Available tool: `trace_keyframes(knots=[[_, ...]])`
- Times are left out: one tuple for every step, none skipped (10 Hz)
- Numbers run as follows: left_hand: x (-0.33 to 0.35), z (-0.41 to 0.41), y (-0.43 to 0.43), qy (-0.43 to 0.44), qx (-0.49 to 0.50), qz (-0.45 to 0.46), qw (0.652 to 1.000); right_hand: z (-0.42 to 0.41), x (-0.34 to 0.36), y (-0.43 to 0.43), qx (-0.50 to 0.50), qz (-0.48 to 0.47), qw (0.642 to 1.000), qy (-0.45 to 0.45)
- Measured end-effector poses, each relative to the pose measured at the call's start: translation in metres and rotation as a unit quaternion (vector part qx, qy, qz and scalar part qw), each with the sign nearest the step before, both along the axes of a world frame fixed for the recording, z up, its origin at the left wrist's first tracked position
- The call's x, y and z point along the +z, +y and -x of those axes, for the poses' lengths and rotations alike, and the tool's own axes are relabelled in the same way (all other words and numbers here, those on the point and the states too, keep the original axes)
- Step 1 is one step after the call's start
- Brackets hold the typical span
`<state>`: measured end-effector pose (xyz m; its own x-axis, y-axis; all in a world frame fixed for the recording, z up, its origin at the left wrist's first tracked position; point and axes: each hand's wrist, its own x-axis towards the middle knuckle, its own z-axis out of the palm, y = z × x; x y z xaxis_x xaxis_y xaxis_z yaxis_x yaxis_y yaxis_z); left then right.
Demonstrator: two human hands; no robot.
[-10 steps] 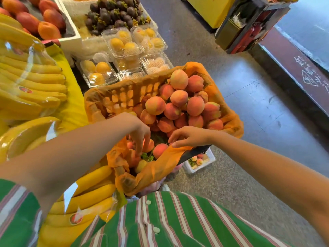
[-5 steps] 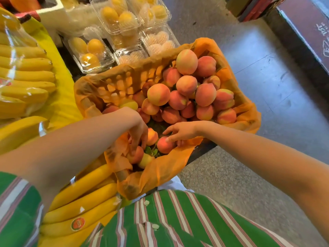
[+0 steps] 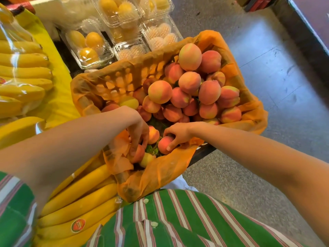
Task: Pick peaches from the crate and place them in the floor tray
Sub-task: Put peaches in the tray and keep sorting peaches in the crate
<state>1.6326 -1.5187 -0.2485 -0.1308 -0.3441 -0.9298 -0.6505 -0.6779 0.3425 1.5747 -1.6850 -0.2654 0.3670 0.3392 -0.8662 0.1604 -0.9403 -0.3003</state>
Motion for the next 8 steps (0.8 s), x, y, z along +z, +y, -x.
trace_keyframes(knots=[[0.003,-0.005,0.002,0.016,0.021,0.009,1.000,-0.002,0.007,-0.004,-0.016,-0.017,1.000,0.012],[0.012,-0.012,0.002,0.028,0.062,0.019,0.997,-0.005,0.020,-0.013,-0.094,-0.052,0.993,0.043],[0.021,-0.020,0.003,0.040,0.114,0.027,0.992,-0.003,0.033,-0.024,-0.180,-0.093,0.975,0.086],[0.034,-0.026,0.010,0.047,0.191,0.055,0.979,0.001,0.045,-0.030,-0.242,-0.126,0.955,0.118],[0.049,-0.032,0.019,0.108,0.301,0.084,0.944,0.007,0.062,-0.038,-0.293,-0.154,0.935,0.124],[0.066,-0.032,0.021,0.189,0.404,0.119,0.887,0.014,0.076,-0.043,-0.367,-0.218,0.896,0.122],[0.071,-0.029,0.021,0.234,0.475,0.137,0.837,0.021,0.084,-0.049,-0.430,-0.281,0.847,0.135],[0.068,-0.028,0.025,0.230,0.509,0.167,0.812,0.029,0.091,-0.055,-0.482,-0.330,0.791,0.181]])
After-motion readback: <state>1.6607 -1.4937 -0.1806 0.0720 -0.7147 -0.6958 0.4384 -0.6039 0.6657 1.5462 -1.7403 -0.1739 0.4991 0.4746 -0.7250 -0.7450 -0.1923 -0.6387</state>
